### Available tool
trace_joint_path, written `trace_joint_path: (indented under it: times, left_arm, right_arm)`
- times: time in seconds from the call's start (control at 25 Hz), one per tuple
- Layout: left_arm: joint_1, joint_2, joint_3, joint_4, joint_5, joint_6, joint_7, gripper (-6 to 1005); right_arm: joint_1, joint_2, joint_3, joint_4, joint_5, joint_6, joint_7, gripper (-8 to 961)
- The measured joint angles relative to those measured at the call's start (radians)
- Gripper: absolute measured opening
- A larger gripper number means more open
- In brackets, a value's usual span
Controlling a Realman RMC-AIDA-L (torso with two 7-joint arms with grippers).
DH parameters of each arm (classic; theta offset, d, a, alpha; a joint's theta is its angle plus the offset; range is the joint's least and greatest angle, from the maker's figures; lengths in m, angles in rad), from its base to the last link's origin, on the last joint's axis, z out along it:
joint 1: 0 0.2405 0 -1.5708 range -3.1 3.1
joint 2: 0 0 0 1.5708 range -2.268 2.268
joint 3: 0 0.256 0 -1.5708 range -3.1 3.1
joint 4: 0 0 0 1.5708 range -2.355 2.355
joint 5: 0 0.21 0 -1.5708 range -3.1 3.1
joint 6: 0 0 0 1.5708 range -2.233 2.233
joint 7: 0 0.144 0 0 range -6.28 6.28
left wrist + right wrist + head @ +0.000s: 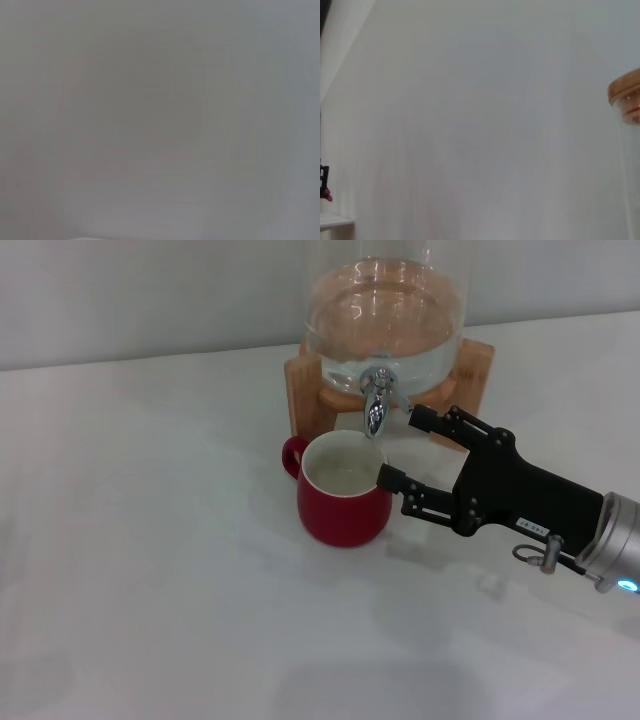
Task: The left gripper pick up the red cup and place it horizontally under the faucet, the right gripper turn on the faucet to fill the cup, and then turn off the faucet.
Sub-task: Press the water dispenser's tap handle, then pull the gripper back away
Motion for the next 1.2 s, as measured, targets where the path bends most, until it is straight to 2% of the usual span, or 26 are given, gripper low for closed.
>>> trace_joint_path:
  times: [0.8, 1.2]
  left_arm:
    - [0.0, -0.001, 0.001, 0.0, 0.001, 0.012, 0.0, 873]
    - [0.0, -0.002, 0.002, 0.0, 0.007, 0.013, -0.001, 873]
  right_arm:
    - [0.004, 0.005, -0.022, -0.003, -0.002, 0.007, 0.021, 841]
    - [0.032, 0.011, -0.029, -0.006, 0.002, 0.035, 0.022, 841]
